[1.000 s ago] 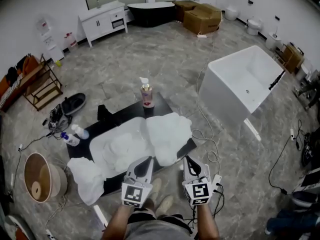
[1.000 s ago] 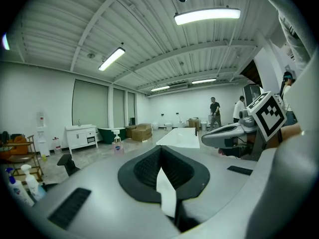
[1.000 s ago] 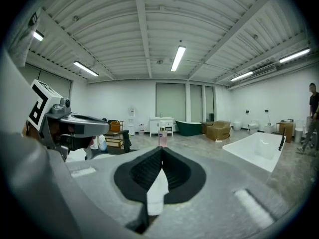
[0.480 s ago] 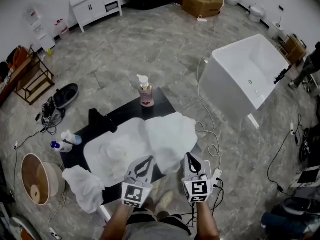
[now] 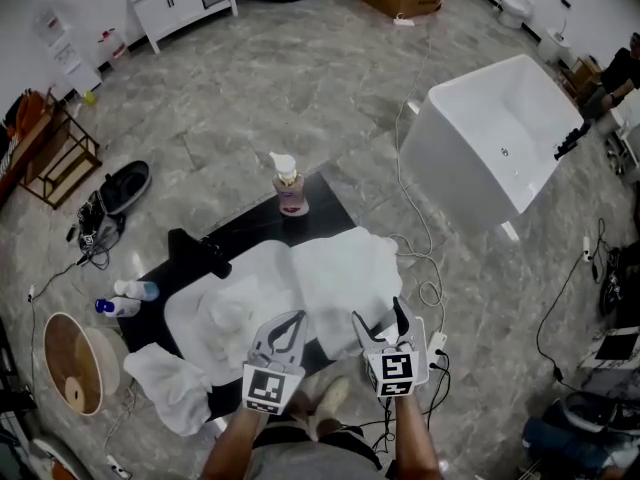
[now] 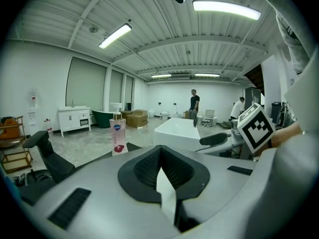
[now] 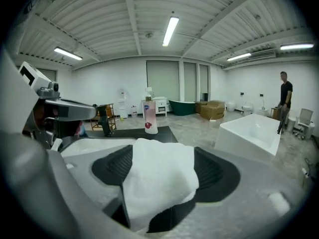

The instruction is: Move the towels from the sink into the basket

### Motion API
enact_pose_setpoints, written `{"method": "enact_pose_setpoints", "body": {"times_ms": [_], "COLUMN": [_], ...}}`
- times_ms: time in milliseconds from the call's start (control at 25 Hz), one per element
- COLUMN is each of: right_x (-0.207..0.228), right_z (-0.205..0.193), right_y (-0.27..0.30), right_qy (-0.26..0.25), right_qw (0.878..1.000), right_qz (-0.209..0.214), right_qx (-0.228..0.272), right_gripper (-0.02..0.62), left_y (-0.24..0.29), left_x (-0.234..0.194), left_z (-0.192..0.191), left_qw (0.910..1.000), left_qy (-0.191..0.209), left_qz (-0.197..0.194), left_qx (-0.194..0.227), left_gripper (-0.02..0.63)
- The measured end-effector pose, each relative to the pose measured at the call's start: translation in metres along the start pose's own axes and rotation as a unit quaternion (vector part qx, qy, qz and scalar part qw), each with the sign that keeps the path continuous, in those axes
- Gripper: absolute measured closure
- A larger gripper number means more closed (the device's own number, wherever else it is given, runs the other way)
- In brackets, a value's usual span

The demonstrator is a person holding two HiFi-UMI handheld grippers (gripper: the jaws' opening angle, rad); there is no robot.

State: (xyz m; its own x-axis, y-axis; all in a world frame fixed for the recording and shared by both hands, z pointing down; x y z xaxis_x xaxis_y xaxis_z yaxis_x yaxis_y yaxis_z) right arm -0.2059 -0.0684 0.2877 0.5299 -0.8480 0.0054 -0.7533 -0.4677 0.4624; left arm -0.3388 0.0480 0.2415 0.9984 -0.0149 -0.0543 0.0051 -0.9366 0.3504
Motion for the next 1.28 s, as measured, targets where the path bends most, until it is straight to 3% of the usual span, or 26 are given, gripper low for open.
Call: {"method": "enact_pose_setpoints", "body": {"times_ms": [160,280,720,800,920,1080,1280], "right_x": [0.002,0.001,0.001,0.000,0.000,0.007,0.009], "right_z": [-0.015,-0.028,-0.062,-0.069,-0.072,-0.069,-0.068], "right_y": [0.022,0.039,0.078,0.081,0.084,0.089,0.089], "right_qy": [0.006,0.002,0.002,-0.002,-0.005,-0.002,-0.003], "right_qw": [1.000,0.998,0.992,0.989,0.986,0.985,0.987], "right_qz": [0.003,0.009,0.030,0.034,0.033,0.025,0.023], "right_qx": [-0.030,-0.055,-0.121,-0.141,-0.162,-0.173,-0.161], "right_gripper": [0.107,0.055,0.046,0.083,0.177,0.408,0.437], "left_y": [0.010,0.018,0.038,0.041,0.045,0.050,0.050], "left_x": [-0.008,-0.014,-0.033,-0.035,-0.039,-0.041,-0.045], "left_z": [-0.008,-0.013,-0.026,-0.027,-0.033,-0.036,-0.036], "left_qw": [0.9999,0.9999,0.9994,0.9990,0.9991,0.9990,0.9989], "left_qy": [0.009,0.007,-0.009,-0.023,-0.008,-0.010,-0.010], "left_qz": [-0.006,-0.007,-0.003,0.000,-0.005,-0.005,-0.002], "left_qx": [-0.006,-0.013,-0.034,-0.039,-0.041,-0.043,-0.045], "left_gripper": [0.597,0.597,0.597,0.597,0.597,0.597,0.597]}}
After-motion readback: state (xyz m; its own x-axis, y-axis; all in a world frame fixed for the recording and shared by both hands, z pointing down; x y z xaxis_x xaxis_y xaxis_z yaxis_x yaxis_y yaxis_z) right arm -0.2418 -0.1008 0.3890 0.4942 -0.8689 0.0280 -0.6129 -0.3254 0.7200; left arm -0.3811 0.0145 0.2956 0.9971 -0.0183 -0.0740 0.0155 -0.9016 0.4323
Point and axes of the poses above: the fingertips, and each gripper's own axes: y forward along the fingers, x to its right, z out of its top, the point moved 4 cm from there along -y, backward along the fingers, and after that the axes turned 1 degree about -y, right-handed, at the moved point
